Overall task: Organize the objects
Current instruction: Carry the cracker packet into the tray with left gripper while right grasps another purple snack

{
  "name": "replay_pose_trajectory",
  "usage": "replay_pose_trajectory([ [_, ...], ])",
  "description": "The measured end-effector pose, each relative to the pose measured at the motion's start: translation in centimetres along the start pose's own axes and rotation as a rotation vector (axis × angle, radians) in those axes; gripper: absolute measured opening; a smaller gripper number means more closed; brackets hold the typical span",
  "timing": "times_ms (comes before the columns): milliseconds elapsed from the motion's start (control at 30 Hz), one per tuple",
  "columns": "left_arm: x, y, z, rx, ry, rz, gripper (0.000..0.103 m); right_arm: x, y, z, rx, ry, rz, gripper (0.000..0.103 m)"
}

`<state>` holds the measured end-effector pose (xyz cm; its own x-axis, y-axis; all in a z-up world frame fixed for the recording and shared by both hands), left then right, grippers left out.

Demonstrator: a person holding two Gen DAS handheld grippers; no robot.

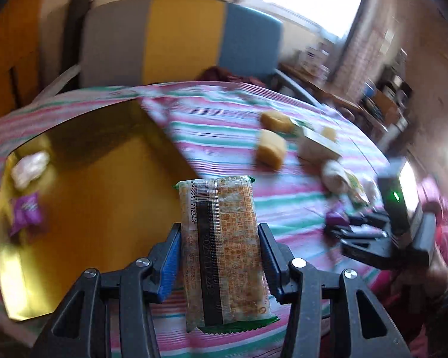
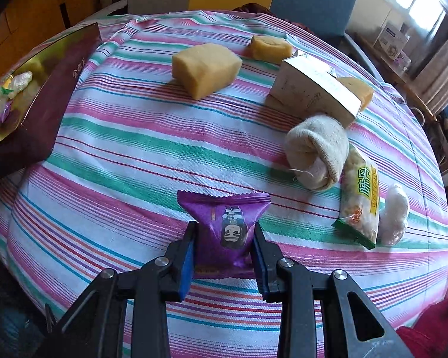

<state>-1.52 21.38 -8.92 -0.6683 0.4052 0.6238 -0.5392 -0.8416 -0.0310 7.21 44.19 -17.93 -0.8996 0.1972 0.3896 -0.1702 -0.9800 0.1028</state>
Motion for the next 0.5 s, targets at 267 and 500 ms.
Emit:
replay_pose_trajectory([
  [267,1.4,13.3,-0.6,0.175,0.051,0.256,0.049,0.3,-0.3,0.1,0.005,0.004,-0.003,0.034],
  [500,-1.6,18.4,-3.1,0.238,0.216,0.302,0.049,0.4,-0.5,0.2,0.008,0.005,-0.006,0.034],
])
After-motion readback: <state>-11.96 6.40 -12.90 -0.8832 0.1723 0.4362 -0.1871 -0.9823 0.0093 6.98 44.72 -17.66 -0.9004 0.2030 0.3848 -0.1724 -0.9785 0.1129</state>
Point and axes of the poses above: each gripper's, at about its wrist camera, not at the fingertips, and z roughly against the way its jaws point, y to its left, x to its top, the point moved 7 cm from there along -z, roughly the way its jaws point, and after that the axes turned 14 degrees about x, right-handed, at the moved point
